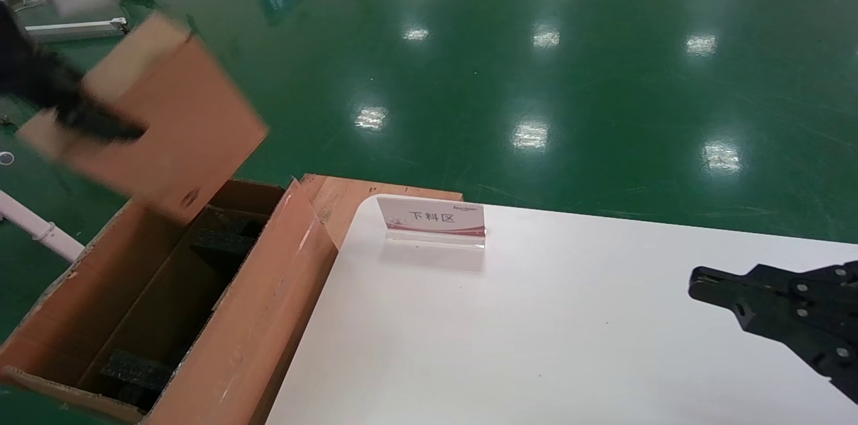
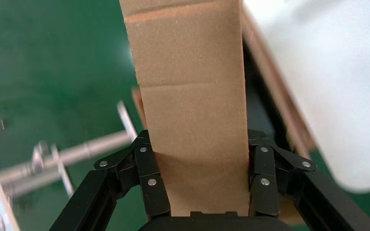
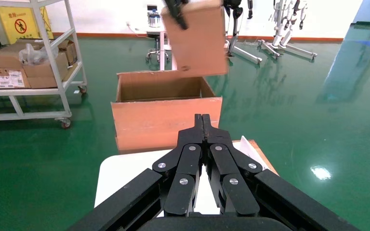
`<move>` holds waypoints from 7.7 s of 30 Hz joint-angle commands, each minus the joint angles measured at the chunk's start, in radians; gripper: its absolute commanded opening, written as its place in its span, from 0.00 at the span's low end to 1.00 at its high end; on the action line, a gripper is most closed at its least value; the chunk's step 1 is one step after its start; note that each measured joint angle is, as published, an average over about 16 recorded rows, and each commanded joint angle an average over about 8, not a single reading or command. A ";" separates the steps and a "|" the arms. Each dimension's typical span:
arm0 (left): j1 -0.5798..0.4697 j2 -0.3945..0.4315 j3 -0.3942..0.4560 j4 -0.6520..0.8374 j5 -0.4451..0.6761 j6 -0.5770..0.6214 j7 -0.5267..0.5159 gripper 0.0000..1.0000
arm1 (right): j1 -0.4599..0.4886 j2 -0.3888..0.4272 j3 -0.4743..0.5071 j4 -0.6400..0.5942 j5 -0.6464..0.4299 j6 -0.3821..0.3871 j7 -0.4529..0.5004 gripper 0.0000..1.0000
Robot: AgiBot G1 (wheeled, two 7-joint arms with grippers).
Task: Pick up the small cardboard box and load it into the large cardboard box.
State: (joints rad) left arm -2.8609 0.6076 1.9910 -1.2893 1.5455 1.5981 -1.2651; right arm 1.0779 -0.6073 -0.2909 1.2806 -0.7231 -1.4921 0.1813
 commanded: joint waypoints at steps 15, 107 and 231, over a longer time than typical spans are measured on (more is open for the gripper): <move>0.039 -0.096 0.229 -0.003 -0.033 -0.041 -0.120 0.00 | 0.000 0.000 -0.001 0.000 0.001 0.000 0.000 1.00; 0.657 0.037 0.324 0.523 -0.055 -0.449 -0.013 0.18 | 0.001 0.003 -0.006 0.000 0.004 0.003 -0.003 1.00; 1.634 -0.028 -1.495 -0.005 -0.732 -0.179 0.979 1.00 | -0.001 -0.001 0.003 0.001 -0.002 0.000 0.001 1.00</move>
State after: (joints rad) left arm -1.2280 0.5791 0.4973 -1.2942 0.8138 1.4185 -0.2864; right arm 1.0769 -0.6080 -0.2881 1.2815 -0.7250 -1.4925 0.1827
